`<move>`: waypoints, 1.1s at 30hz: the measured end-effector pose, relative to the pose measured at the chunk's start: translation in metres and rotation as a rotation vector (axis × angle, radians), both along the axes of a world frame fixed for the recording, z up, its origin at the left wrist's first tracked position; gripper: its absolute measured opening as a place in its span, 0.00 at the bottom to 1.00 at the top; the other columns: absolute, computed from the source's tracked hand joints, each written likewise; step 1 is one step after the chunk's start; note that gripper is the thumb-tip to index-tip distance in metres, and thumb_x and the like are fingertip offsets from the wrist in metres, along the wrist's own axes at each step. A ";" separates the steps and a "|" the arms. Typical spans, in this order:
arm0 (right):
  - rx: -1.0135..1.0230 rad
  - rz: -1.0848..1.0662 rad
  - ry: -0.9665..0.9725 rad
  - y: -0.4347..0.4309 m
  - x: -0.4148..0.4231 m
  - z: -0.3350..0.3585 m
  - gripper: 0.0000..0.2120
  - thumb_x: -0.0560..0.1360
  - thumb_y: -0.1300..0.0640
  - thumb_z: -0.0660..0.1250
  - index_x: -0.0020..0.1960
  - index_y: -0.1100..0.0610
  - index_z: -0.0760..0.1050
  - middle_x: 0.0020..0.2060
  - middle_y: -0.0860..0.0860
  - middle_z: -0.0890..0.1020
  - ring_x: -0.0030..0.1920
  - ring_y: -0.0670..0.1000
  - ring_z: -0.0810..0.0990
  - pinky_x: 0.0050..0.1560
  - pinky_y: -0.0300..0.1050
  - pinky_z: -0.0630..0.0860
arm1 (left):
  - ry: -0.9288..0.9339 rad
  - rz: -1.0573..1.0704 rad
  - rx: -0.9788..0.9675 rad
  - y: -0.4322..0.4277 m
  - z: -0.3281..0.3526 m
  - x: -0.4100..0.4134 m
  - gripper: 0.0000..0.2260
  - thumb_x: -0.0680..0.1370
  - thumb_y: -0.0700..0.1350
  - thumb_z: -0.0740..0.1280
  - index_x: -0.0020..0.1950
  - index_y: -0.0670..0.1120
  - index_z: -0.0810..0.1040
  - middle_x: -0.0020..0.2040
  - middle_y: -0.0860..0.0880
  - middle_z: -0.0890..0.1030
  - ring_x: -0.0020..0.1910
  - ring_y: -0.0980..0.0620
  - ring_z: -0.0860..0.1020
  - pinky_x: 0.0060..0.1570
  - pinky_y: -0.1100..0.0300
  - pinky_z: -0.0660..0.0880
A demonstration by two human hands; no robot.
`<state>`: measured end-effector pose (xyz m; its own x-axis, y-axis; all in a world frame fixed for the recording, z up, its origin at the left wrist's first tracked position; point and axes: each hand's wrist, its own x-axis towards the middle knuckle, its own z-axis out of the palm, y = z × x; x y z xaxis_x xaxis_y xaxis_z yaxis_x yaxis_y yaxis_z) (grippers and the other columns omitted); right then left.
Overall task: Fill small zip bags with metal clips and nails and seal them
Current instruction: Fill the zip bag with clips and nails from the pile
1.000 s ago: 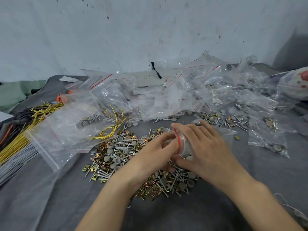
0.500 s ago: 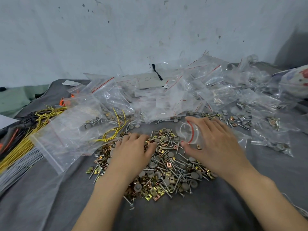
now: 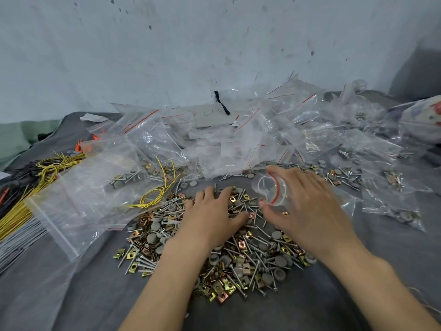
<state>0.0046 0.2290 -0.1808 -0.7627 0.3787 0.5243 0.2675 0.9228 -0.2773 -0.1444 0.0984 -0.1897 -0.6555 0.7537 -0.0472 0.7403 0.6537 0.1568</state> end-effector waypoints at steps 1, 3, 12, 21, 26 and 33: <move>-0.003 0.000 0.000 0.001 -0.001 0.000 0.27 0.75 0.38 0.61 0.70 0.48 0.66 0.59 0.46 0.77 0.60 0.49 0.75 0.70 0.50 0.65 | 0.006 -0.019 0.004 0.002 0.000 -0.001 0.31 0.78 0.68 0.55 0.78 0.58 0.58 0.75 0.47 0.64 0.74 0.44 0.61 0.71 0.44 0.60; -0.010 -0.004 0.001 0.002 -0.002 0.000 0.27 0.75 0.38 0.60 0.70 0.47 0.65 0.58 0.45 0.77 0.59 0.49 0.75 0.69 0.52 0.66 | 0.017 -0.077 0.034 0.005 0.001 -0.002 0.25 0.79 0.65 0.57 0.74 0.58 0.65 0.72 0.50 0.68 0.71 0.46 0.64 0.68 0.45 0.64; -0.038 -0.034 -0.010 0.008 0.001 0.001 0.28 0.74 0.41 0.67 0.71 0.48 0.66 0.59 0.46 0.78 0.61 0.52 0.76 0.70 0.52 0.65 | 0.003 -0.034 0.141 0.007 0.007 -0.001 0.10 0.82 0.50 0.61 0.62 0.51 0.75 0.57 0.49 0.78 0.58 0.47 0.76 0.55 0.50 0.75; -0.032 -0.023 0.018 0.004 0.008 0.001 0.26 0.75 0.41 0.66 0.70 0.48 0.67 0.59 0.46 0.78 0.60 0.51 0.75 0.70 0.48 0.63 | -0.610 0.130 0.685 -0.014 0.015 -0.016 0.06 0.79 0.47 0.69 0.55 0.51 0.82 0.43 0.52 0.82 0.26 0.64 0.74 0.29 0.71 0.70; -0.026 0.000 0.009 -0.003 0.010 0.001 0.26 0.75 0.42 0.66 0.69 0.48 0.68 0.58 0.47 0.78 0.60 0.51 0.76 0.70 0.50 0.64 | -1.069 0.247 0.967 -0.022 0.021 -0.010 0.07 0.81 0.42 0.66 0.57 0.44 0.81 0.42 0.47 0.84 0.36 0.55 0.80 0.36 0.63 0.78; 0.000 0.003 0.002 -0.008 0.012 -0.002 0.25 0.75 0.44 0.68 0.69 0.50 0.69 0.57 0.46 0.79 0.59 0.51 0.77 0.68 0.46 0.61 | -1.368 0.315 1.158 -0.031 0.021 -0.006 0.09 0.82 0.40 0.63 0.59 0.40 0.80 0.48 0.40 0.83 0.45 0.46 0.82 0.45 0.54 0.82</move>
<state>0.0168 0.2214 -0.1826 -0.7632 0.3759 0.5256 0.2639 0.9238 -0.2775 -0.1507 0.0676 -0.1689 -0.7173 0.6628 -0.2151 -0.4008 -0.1398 0.9054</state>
